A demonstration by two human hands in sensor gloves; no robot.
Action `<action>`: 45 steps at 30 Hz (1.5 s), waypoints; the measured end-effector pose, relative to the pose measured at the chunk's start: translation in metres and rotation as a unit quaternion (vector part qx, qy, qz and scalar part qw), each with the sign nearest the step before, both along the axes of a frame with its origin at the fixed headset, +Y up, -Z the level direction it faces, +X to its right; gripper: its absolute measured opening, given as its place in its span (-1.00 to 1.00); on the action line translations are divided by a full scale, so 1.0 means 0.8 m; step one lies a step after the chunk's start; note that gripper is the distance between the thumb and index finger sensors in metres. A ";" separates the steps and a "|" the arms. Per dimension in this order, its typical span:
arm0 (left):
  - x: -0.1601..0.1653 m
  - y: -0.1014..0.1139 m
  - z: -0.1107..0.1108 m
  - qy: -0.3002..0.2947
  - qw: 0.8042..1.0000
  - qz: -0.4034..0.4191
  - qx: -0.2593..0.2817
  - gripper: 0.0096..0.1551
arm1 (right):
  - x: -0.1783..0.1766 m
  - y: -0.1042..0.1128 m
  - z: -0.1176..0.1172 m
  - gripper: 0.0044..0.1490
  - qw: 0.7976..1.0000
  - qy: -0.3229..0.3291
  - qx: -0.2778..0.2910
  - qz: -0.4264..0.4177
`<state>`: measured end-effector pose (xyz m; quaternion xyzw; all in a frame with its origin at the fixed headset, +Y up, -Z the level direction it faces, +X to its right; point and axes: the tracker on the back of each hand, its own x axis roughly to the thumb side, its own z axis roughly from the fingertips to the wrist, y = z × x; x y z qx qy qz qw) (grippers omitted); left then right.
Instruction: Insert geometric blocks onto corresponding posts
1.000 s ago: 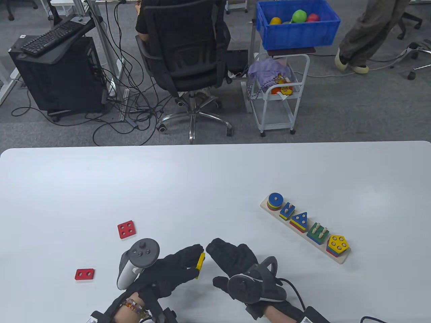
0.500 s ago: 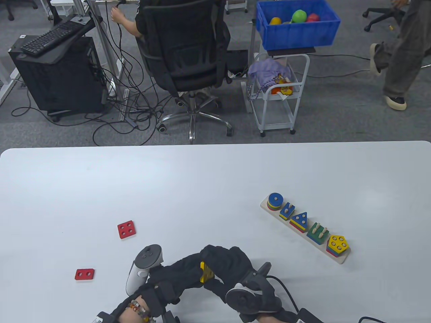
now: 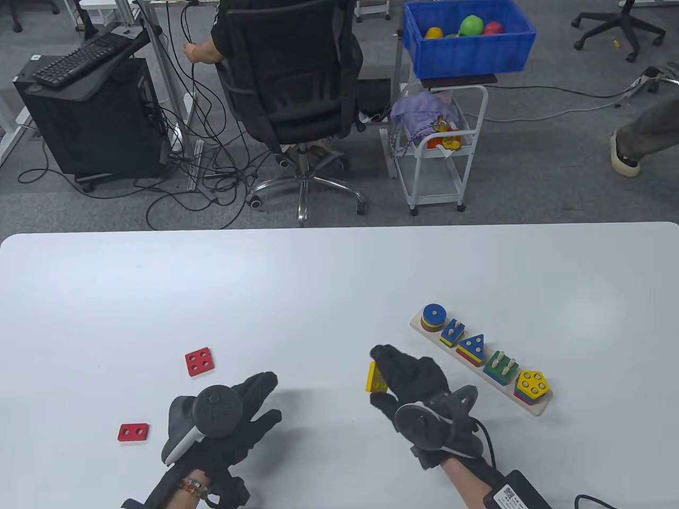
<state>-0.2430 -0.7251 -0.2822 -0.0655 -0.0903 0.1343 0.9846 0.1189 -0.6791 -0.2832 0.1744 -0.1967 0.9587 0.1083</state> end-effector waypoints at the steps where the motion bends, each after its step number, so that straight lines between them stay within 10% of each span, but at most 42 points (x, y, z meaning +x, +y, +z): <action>1: -0.006 0.000 -0.002 0.011 0.999 -0.035 0.010 -0.16 | 0.008 0.001 -0.004 -0.03 1.000 -0.014 -0.005 0.000; 22: -0.064 -0.008 -0.014 0.099 0.983 -0.157 0.002 -0.22 | 0.177 -0.051 -0.052 -0.15 0.930 -0.308 -0.178 0.092; 35: -0.061 -0.010 -0.014 0.092 0.983 -0.157 -0.002 -0.21 | 0.174 -0.067 -0.057 -0.05 0.924 -0.303 -0.209 0.099; 45: -0.067 -0.011 -0.014 0.095 0.987 -0.132 -0.011 -0.20 | 0.086 -0.040 -0.026 -0.12 0.978 -0.131 -0.150 0.058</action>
